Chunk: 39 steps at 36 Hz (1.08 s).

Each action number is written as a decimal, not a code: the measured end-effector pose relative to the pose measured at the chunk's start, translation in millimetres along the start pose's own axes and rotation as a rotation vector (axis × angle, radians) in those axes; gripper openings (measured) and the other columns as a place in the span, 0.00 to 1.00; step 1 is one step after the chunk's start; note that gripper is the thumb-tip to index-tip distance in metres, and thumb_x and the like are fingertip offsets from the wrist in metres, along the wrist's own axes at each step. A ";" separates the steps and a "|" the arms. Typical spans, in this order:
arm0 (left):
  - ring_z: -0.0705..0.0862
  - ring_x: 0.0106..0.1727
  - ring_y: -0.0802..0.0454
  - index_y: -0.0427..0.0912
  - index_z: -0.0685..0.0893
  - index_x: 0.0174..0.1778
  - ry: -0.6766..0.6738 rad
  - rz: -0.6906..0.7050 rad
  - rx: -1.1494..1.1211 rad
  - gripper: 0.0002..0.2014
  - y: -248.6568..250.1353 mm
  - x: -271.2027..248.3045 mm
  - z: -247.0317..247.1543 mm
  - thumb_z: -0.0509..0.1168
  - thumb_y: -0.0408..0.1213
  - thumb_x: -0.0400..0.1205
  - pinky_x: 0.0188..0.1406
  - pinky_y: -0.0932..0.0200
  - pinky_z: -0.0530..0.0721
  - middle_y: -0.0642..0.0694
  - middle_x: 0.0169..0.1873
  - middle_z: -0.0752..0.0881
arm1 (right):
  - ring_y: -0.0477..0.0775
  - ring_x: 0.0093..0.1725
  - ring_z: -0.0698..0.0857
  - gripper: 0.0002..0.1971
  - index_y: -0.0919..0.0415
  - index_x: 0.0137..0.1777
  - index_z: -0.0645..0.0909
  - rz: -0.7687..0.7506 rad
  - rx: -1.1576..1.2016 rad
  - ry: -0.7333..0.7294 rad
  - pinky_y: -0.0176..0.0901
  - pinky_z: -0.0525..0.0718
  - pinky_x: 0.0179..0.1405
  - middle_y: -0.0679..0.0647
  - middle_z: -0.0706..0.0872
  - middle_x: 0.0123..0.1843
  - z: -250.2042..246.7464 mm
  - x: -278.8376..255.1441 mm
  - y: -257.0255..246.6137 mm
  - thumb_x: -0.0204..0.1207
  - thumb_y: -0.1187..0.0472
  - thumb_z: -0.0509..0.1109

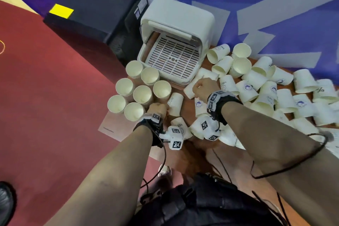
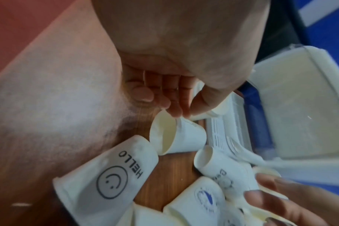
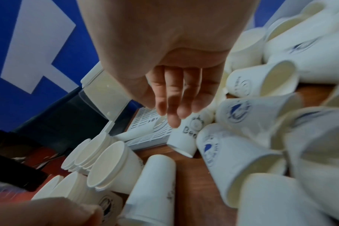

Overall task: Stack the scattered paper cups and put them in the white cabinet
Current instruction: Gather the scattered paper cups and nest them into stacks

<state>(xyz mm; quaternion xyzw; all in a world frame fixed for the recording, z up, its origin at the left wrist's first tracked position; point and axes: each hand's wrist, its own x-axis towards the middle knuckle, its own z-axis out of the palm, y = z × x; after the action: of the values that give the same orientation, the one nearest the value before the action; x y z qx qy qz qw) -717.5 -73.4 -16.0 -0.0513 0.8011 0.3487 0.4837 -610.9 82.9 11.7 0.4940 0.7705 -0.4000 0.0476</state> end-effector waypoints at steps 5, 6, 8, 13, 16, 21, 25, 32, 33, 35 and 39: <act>0.89 0.46 0.38 0.28 0.82 0.65 -0.099 0.194 0.231 0.17 4.1 -23.5 7.1 0.64 0.31 0.83 0.31 0.61 0.80 0.29 0.58 0.87 | 0.58 0.40 0.88 0.13 0.65 0.41 0.87 0.020 -0.064 0.116 0.53 0.88 0.44 0.60 0.90 0.38 -12.2 -41.0 31.2 0.77 0.58 0.65; 0.88 0.55 0.34 0.28 0.83 0.63 -0.108 0.239 0.312 0.16 3.3 -28.7 10.3 0.65 0.32 0.82 0.38 0.57 0.82 0.29 0.59 0.87 | 0.59 0.41 0.88 0.12 0.64 0.42 0.87 0.032 -0.061 0.160 0.52 0.88 0.44 0.59 0.90 0.38 -13.3 -51.5 39.9 0.77 0.58 0.64; 0.86 0.59 0.33 0.30 0.86 0.59 -0.133 0.308 0.446 0.14 -1.7 -33.6 17.6 0.66 0.35 0.81 0.47 0.52 0.81 0.30 0.57 0.88 | 0.59 0.43 0.87 0.12 0.63 0.43 0.88 0.058 -0.071 0.230 0.47 0.86 0.44 0.58 0.89 0.40 -16.6 -75.8 58.8 0.79 0.58 0.64; 0.86 0.53 0.41 0.38 0.89 0.52 -0.214 0.480 0.752 0.12 -19.3 -62.9 40.7 0.65 0.39 0.79 0.55 0.50 0.83 0.40 0.48 0.89 | 0.58 0.37 0.85 0.12 0.62 0.37 0.84 0.221 -0.006 0.328 0.44 0.81 0.35 0.60 0.89 0.38 -17.6 -145.0 118.9 0.78 0.59 0.64; 0.88 0.52 0.37 0.35 0.88 0.49 -0.281 0.521 0.812 0.12 -33.8 -78.4 59.4 0.65 0.38 0.77 0.53 0.47 0.86 0.37 0.48 0.90 | 0.54 0.28 0.79 0.17 0.61 0.27 0.76 0.351 -0.028 0.313 0.41 0.77 0.27 0.58 0.85 0.31 -15.6 -182.7 153.6 0.79 0.59 0.61; 0.85 0.56 0.42 0.38 0.87 0.59 -0.303 0.631 0.965 0.14 -55.0 -97.5 91.4 0.60 0.39 0.84 0.58 0.55 0.83 0.39 0.57 0.88 | 0.51 0.25 0.73 0.18 0.61 0.26 0.75 0.484 -0.072 0.348 0.39 0.68 0.24 0.56 0.79 0.28 -17.4 -232.6 191.2 0.78 0.61 0.60; 0.85 0.56 0.41 0.41 0.86 0.53 -0.319 0.683 1.027 0.11 -68.3 -110.0 116.6 0.60 0.39 0.83 0.52 0.58 0.80 0.41 0.55 0.88 | 0.54 0.30 0.80 0.17 0.61 0.29 0.80 0.537 -0.053 0.387 0.39 0.75 0.27 0.57 0.87 0.35 -21.1 -245.5 219.1 0.78 0.59 0.58; 0.86 0.53 0.39 0.36 0.88 0.47 -0.206 0.756 1.054 0.11 -80.1 -117.2 160.7 0.62 0.37 0.82 0.51 0.53 0.81 0.37 0.49 0.89 | 0.51 0.29 0.77 0.17 0.56 0.27 0.72 0.468 -0.119 0.367 0.37 0.66 0.23 0.52 0.77 0.30 -39.2 -242.9 251.1 0.79 0.59 0.58; 0.86 0.51 0.39 0.36 0.87 0.43 -0.168 0.775 1.043 0.11 -82.3 -119.8 167.6 0.62 0.37 0.82 0.46 0.54 0.79 0.37 0.46 0.89 | 0.53 0.31 0.77 0.17 0.56 0.27 0.72 0.439 -0.138 0.352 0.37 0.66 0.24 0.52 0.78 0.31 -42.2 -240.8 258.2 0.79 0.59 0.58; 0.85 0.46 0.43 0.41 0.85 0.38 -0.140 0.757 1.063 0.10 -83.4 -123.4 181.2 0.62 0.38 0.82 0.43 0.58 0.76 0.40 0.44 0.89 | 0.55 0.37 0.80 0.14 0.59 0.34 0.77 0.418 -0.153 0.324 0.38 0.72 0.31 0.56 0.85 0.40 -52.2 -238.3 270.1 0.78 0.57 0.56; 0.81 0.38 0.47 0.44 0.83 0.37 -0.116 0.717 1.086 0.10 -78.8 -127.8 210.4 0.60 0.42 0.80 0.43 0.56 0.81 0.43 0.43 0.88 | 0.62 0.56 0.85 0.17 0.67 0.57 0.85 0.429 -0.170 0.231 0.44 0.80 0.51 0.61 0.87 0.58 -78.8 -229.5 295.8 0.81 0.59 0.58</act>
<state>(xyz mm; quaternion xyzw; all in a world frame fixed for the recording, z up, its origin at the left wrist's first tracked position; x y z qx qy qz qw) -461.6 -37.3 -13.2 0.4895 0.8035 0.0363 0.3368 -232.6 26.0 4.0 0.6828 0.6794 -0.2553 0.0844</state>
